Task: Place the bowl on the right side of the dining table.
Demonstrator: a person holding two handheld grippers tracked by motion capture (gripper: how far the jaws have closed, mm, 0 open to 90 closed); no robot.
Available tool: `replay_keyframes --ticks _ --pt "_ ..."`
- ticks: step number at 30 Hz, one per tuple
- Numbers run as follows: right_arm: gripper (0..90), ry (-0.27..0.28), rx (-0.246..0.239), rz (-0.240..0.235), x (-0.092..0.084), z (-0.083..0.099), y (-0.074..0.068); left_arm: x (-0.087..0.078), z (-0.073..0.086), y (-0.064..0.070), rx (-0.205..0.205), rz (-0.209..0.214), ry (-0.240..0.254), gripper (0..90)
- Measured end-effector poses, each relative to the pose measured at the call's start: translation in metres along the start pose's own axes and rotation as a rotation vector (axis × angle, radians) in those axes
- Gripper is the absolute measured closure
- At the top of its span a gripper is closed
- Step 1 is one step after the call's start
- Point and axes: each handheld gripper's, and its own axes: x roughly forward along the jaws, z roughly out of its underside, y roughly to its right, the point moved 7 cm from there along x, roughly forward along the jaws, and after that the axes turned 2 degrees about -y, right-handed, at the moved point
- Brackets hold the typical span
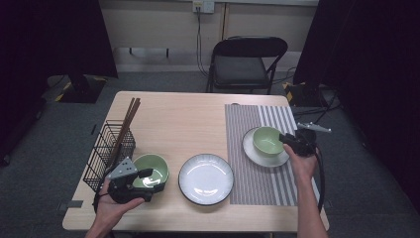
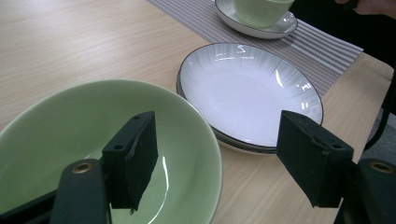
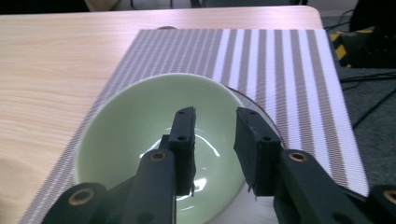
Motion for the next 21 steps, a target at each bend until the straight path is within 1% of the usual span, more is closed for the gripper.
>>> replay_keyframes --ticks 2,4,7,12,13,15,21 --pt "67.9 -0.004 -0.005 -0.013 -0.001 0.0 -0.003 0.0 0.0 -0.001 -0.009 -0.005 0.0 28.6" --pt "67.2 -0.013 -0.012 -0.03 -0.002 0.002 -0.006 0.0 0.001 -0.001 -0.006 -0.005 -0.004 28.7" --pt "66.6 -0.004 -0.016 -0.052 -0.005 0.001 -0.012 0.001 0.0 0.0 -0.005 -0.002 0.001 28.8" --pt "66.2 0.003 -0.041 -0.1 -0.009 0.001 -0.026 0.001 0.0 0.0 -0.005 0.0 -0.001 29.0" --pt "67.3 0.015 -0.052 -0.096 -0.01 0.001 -0.028 0.001 0.0 0.0 -0.006 0.002 -0.001 29.0" --pt "67.7 0.037 -0.065 -0.114 -0.012 -0.001 -0.035 0.001 0.001 0.0 -0.009 0.002 -0.003 29.2" --pt "66.9 0.038 -0.092 -0.163 -0.015 -0.002 -0.052 -0.001 0.001 -0.003 -0.013 -0.003 0.001 29.3"
